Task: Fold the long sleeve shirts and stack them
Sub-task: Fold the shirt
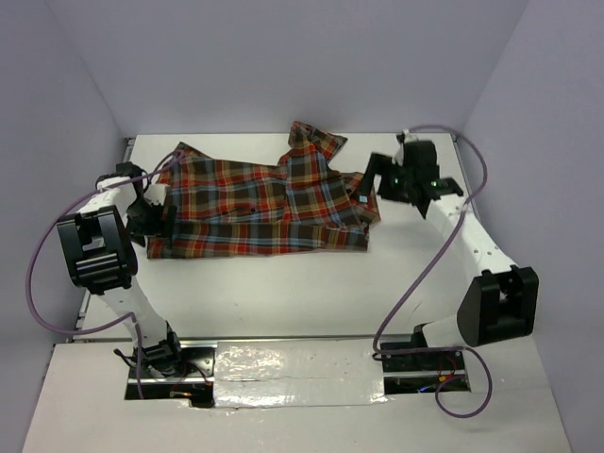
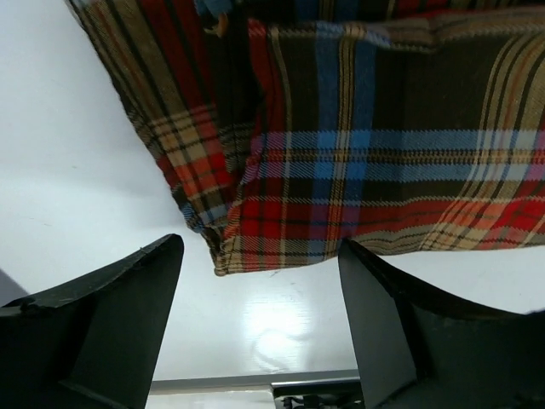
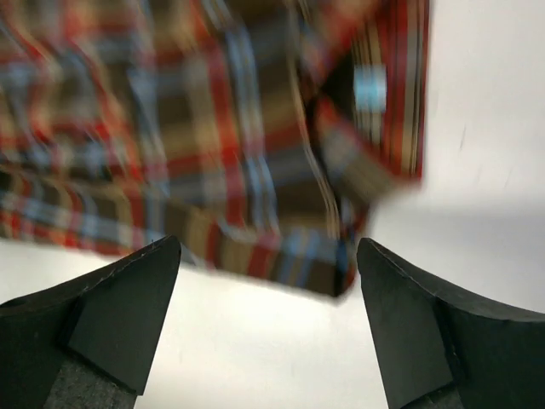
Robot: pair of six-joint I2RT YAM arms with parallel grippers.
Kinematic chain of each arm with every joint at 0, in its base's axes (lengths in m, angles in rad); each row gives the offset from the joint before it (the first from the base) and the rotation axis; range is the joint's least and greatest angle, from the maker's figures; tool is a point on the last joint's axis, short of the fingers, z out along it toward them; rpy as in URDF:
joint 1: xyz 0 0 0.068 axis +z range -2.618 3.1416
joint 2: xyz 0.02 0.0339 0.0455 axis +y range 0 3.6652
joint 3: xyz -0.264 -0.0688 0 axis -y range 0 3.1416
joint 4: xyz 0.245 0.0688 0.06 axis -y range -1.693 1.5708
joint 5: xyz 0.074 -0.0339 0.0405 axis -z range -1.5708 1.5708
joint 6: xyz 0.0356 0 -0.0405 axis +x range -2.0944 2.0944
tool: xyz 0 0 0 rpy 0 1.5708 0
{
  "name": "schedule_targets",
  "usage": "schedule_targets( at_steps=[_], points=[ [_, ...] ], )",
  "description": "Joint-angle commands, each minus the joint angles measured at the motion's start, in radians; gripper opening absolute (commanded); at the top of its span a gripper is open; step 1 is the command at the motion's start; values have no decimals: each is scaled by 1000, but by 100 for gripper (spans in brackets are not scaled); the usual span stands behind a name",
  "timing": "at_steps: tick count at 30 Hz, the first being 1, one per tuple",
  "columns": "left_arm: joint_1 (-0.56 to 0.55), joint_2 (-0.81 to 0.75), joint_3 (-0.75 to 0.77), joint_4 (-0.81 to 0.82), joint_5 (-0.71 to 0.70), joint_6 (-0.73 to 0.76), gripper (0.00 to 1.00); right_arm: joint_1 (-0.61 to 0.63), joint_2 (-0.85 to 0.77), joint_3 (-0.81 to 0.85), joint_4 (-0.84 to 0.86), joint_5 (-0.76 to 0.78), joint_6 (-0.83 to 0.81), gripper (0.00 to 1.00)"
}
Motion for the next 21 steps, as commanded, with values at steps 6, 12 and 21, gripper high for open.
schedule_targets(
  at_steps=[6,12,21],
  points=[
    [11,22,-43,73,108,-43,87,-103,-18,-437,297,-233,218,91],
    [11,62,-83,103,149,-34,71,-104,129,-490,447,-300,301,86],
    [11,70,-99,173,125,-17,0,-132,140,-557,529,-291,373,1]
  ],
)
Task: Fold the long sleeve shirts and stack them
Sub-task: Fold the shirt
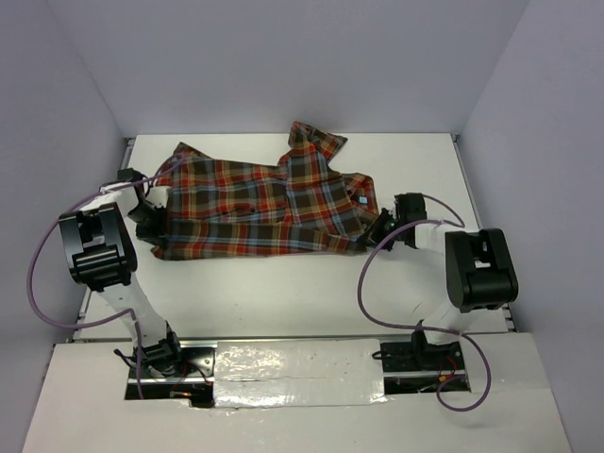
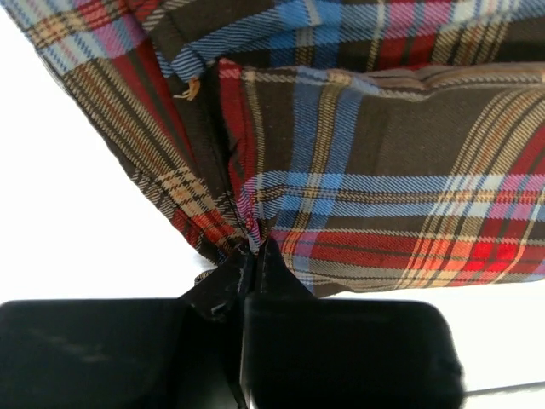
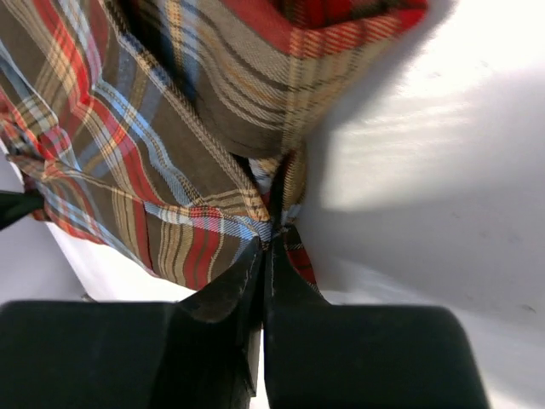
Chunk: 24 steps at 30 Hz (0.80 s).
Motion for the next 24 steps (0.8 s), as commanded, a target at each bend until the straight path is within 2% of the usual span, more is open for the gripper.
schedule_targets(
  at_steps=[1,3,9,17,18,19,20,21,22,24],
  points=[
    [-3,27,-30,41,24,22,0,-41,-80,-30,36,28,24,0],
    [-1,6,-37,27,-4,51,0,-58,-132,-64,10,59,6,0],
    [-3,-166,-128,-71,-125,196,0,-98,-384,-112,-255,131,-98,0],
    [-13,-373,-324,-191,-162,276,0,-94,-715,-268,-486,172,-54,0],
    [-13,-385,-354,-197,-177,281,5,-95,-743,-283,-524,186,-46,5],
    [-13,-409,-367,-196,-188,287,24,-89,-769,-290,-526,177,-40,17],
    [-13,-420,-378,-191,-198,292,36,-82,-800,-293,-518,159,-32,31],
    [-12,-431,-379,-187,-223,296,49,-82,-803,-279,-535,149,-14,50],
    [-13,-434,-370,-190,-232,296,66,-82,-802,-264,-542,143,-16,57],
    [-13,-431,-294,-206,-237,290,80,-82,-777,-177,-588,168,-20,73]
  ],
)
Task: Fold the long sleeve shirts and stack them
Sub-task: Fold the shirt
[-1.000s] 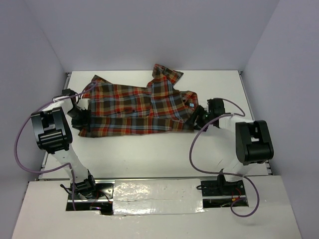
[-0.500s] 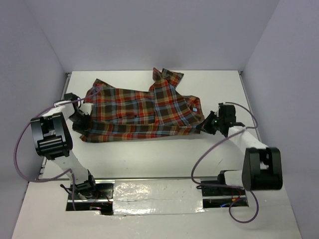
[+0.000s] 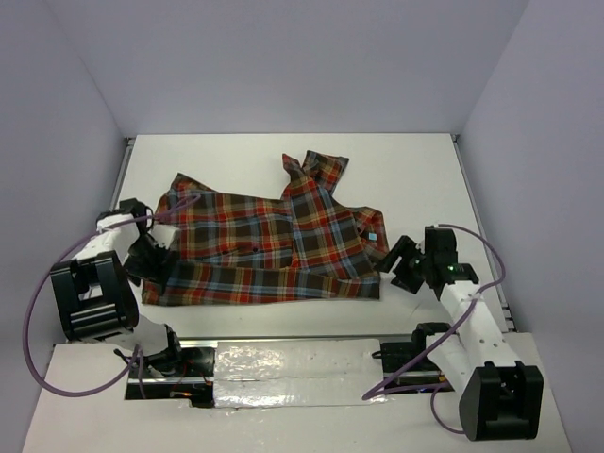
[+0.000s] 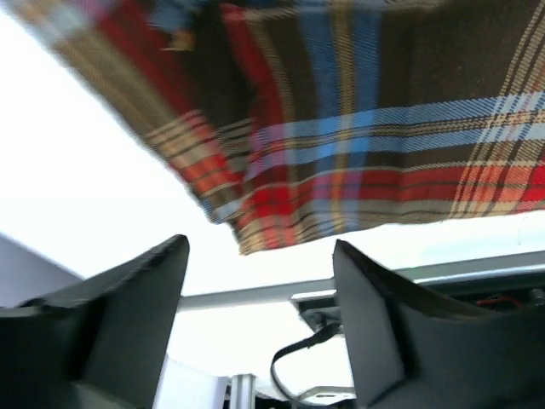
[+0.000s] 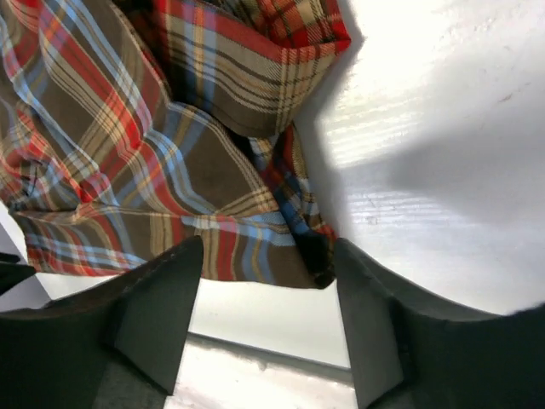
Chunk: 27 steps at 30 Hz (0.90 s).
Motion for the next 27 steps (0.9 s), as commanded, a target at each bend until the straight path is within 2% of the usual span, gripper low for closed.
schedule_targets(
  at_steps=[1,4,5,7,8,9,10,12,14,16,17,19,20,23,27],
  points=[
    [4,-14,123,-45,-47,16,83,0,17,132,-68,68,-7,75],
    [1,42,375,-124,16,-41,85,0,43,278,-99,132,-50,77],
    [-17,63,537,-142,48,-56,85,0,49,312,-94,143,-67,77],
    [-62,138,702,-168,152,-104,83,2,96,398,-39,157,-101,73],
    [-139,169,850,-168,177,-122,83,2,126,427,-17,163,-122,64],
    [-190,242,917,-168,194,-151,82,4,159,489,15,152,-132,57],
    [-285,284,1045,-164,231,-167,81,7,239,523,26,123,-149,44],
    [-376,433,1172,-162,275,-236,82,11,322,623,53,105,-153,36],
    [-469,563,1329,-121,323,-320,83,48,425,686,105,88,-149,33],
    [-516,609,1368,-42,343,-365,86,60,509,712,142,70,-130,35],
    [-549,623,1359,79,354,-385,87,68,540,726,159,56,-120,36],
    [-577,645,1306,214,352,-464,91,83,621,766,185,31,-103,36],
    [-580,666,1292,332,349,-557,92,109,647,798,178,37,-103,36],
    [-582,732,1335,414,343,-683,94,163,699,818,171,85,-118,36],
    [-583,864,1409,460,299,-785,95,188,709,759,214,83,-86,36]
  ],
)
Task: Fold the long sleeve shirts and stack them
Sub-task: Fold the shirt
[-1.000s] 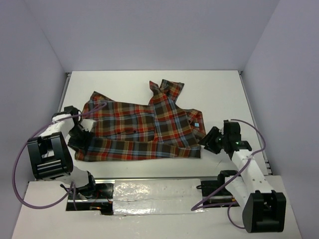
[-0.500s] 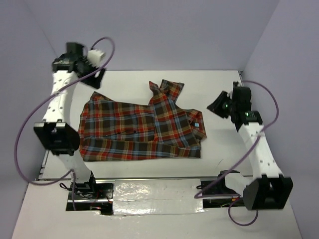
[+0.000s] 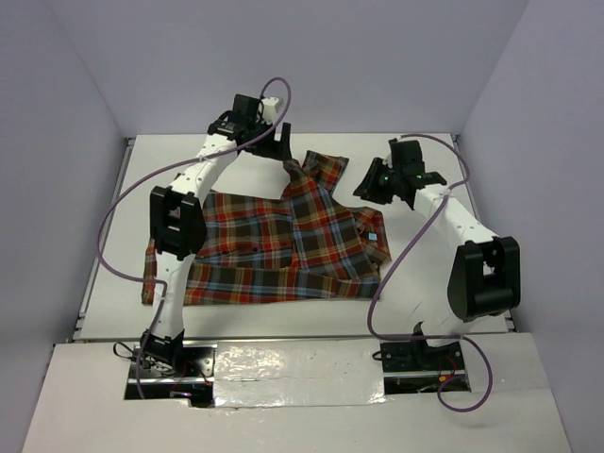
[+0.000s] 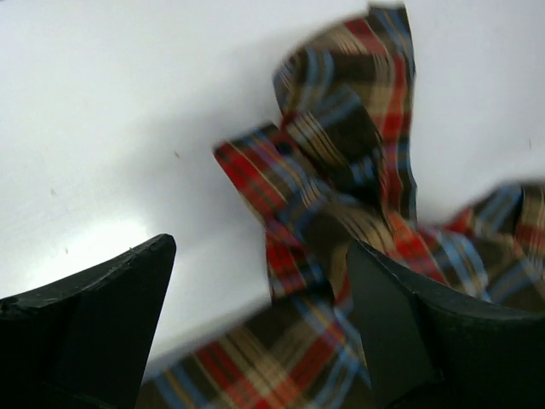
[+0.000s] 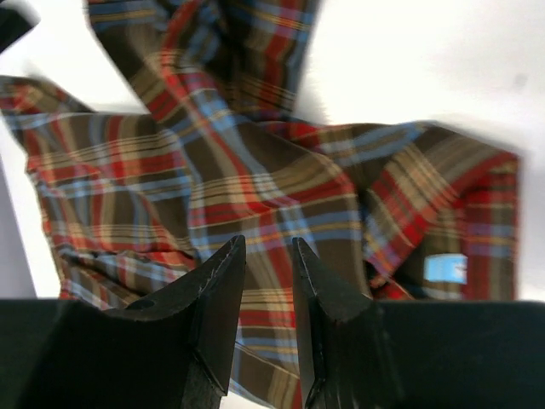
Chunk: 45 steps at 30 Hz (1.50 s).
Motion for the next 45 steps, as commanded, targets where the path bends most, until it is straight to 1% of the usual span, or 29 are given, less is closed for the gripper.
schedule_targets(
  at_steps=[1,4,7,10,13,14,15,16,17,18,20,21,22,24,27,28,29,31,33,34,35,37,40,42,43,45],
  points=[
    [18,51,50,164,-12,-181,95,16,-15,-23,83,10,27,36],
    [10,120,33,214,-8,-267,94,16,-14,-48,82,22,40,36],
    [4,174,52,228,11,-298,93,18,-14,-48,64,33,32,36],
    [2,200,33,270,40,-341,89,19,-18,-40,36,62,20,36],
    [2,234,82,282,66,-356,78,19,-24,-49,21,79,15,36],
    [1,235,100,283,68,-359,66,21,-26,-54,21,77,15,36],
    [2,232,105,287,78,-361,59,16,-26,-54,4,83,18,36],
    [4,228,107,285,83,-366,42,16,-23,-53,1,91,24,35],
    [5,217,82,293,97,-372,34,16,-23,-49,-1,89,23,35],
    [6,186,64,311,126,-372,22,16,-18,-42,-2,88,20,35],
    [6,156,12,323,141,-366,9,16,-15,-27,-5,83,15,35],
    [6,130,3,328,152,-346,6,16,-12,-20,-15,86,9,35],
    [6,117,-13,333,173,-333,0,17,-9,-14,-16,86,-3,34],
    [6,78,-40,349,195,-289,0,17,-8,-2,-18,85,-21,33],
    [1,16,-115,400,294,-215,0,16,-40,-11,2,60,-60,33],
    [-1,-4,-173,418,371,-202,0,16,-50,-14,5,51,-69,34],
    [-2,-42,-201,459,412,-174,0,16,-75,-22,10,30,-84,34],
    [-17,-76,-260,472,515,-130,0,14,-107,-43,19,-7,-104,36],
    [-37,-140,-316,443,566,-28,0,14,-165,-66,37,-61,-124,37],
    [-65,-168,-338,428,584,11,0,13,-188,-100,48,-85,-130,40],
    [-80,-215,-358,390,612,95,0,13,-236,-117,70,-125,-138,41],
    [-126,-257,-416,340,643,229,0,11,-279,-163,77,-145,-146,45],
    [-174,-343,-526,314,683,306,0,-4,-366,-209,53,-141,-149,47],
    [-212,-413,-603,310,701,393,0,-28,-421,-226,13,-136,-144,48],
    [-226,-436,-625,299,700,467,0,-38,-437,-240,-1,-139,-146,49],
    [-272,-495,-672,239,687,556,0,-68,-480,-250,-54,-124,-135,51]
  ],
)
